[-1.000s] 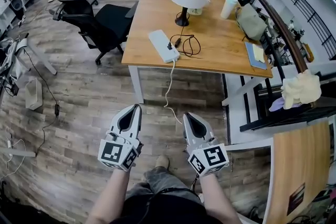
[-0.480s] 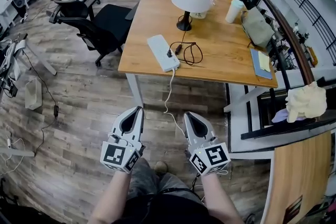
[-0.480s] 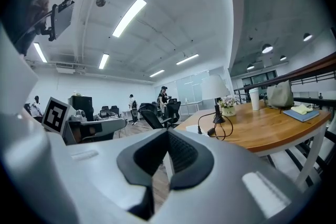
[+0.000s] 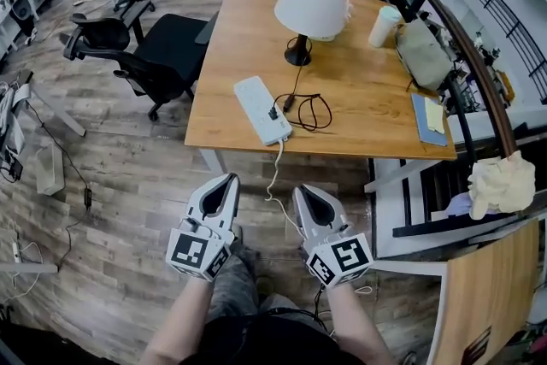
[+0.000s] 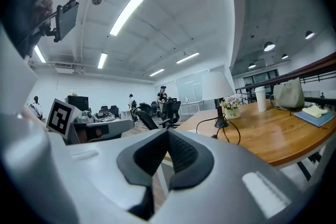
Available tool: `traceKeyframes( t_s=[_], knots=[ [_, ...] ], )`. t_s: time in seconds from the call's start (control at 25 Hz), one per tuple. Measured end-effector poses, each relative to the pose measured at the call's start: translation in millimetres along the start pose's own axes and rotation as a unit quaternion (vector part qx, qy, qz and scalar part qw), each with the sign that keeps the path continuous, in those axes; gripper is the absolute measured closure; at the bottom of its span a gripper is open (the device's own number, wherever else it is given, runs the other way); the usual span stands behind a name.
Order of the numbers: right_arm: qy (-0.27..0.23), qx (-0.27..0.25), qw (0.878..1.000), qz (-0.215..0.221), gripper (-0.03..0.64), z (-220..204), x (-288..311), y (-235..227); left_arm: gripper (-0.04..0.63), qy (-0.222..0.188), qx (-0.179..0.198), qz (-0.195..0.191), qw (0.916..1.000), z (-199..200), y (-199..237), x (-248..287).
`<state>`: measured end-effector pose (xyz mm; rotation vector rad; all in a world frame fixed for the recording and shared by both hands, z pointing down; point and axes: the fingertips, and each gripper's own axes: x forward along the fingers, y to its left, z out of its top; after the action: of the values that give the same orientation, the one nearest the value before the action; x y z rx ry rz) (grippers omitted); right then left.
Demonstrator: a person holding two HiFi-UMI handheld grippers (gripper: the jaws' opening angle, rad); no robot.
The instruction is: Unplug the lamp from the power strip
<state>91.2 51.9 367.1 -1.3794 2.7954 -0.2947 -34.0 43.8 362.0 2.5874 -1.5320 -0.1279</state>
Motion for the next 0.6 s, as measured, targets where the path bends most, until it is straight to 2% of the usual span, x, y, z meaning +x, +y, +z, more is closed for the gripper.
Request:
traceKeyframes(
  t_s=[0.32,0.6],
  knots=[
    [0.016,0.003,1.0,-0.022,0.609,1.4,59.4,-28.9,0.597,0.031,-0.009,-0.051,0.9982,-4.6,29.6,69.3],
    [0.03,0.01,0.999,-0.043,0.609,-3.3,102.8,-46.7,0.597,0.039,-0.008,-0.089,0.9952,-7.7,57.3,111.4]
  ],
)
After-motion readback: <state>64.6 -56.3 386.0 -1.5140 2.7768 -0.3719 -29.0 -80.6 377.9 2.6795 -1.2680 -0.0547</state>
